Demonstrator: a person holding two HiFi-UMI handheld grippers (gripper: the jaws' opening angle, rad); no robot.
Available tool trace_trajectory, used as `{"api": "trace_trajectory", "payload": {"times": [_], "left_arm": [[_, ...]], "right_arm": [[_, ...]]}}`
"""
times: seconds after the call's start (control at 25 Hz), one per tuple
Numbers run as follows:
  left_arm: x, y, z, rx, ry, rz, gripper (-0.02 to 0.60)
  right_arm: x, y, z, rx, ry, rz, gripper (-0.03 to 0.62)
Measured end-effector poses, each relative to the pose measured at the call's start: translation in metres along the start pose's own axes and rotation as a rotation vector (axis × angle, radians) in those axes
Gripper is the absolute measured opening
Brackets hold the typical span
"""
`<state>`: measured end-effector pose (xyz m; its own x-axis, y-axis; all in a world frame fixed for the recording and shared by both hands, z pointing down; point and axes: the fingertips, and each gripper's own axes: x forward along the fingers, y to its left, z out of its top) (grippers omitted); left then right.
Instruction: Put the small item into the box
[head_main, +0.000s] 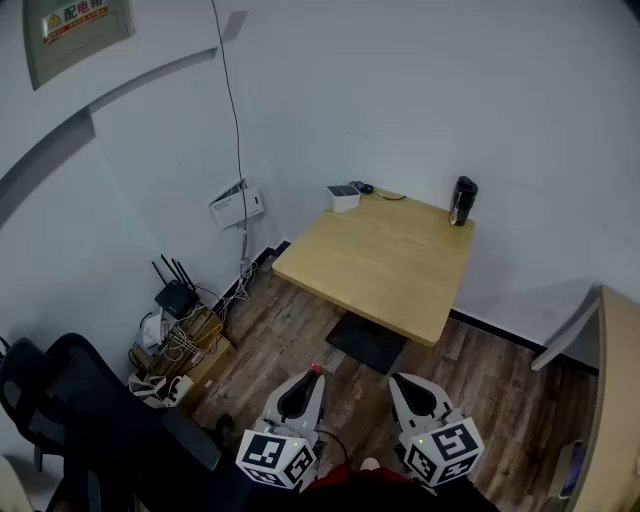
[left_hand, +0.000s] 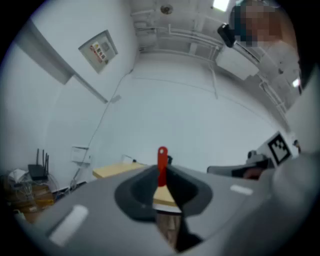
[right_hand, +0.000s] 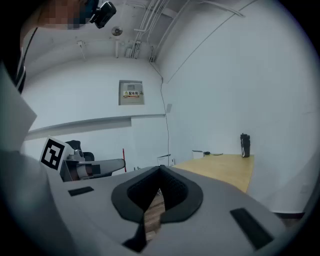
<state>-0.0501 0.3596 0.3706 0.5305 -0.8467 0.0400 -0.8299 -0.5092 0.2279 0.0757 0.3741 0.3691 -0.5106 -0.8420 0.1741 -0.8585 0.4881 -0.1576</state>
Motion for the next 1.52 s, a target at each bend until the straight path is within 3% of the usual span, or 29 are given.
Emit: {"api": "trace_trajectory", "payload": {"times": [0.68,1.52], "left_arm": [[0.019,-0.005,-0.008,0.034,0.016,0.04,0.051],[0.061,0.012,0.011,0.066,0.001,0.089,0.051]], "right_arm": [[-0.003,-0.031,-0.007,0.029,-0.004,-0.011,0.008],[0.005,-0.083,-0.006,0.089,-0.004,-0.051,0.008]]}}
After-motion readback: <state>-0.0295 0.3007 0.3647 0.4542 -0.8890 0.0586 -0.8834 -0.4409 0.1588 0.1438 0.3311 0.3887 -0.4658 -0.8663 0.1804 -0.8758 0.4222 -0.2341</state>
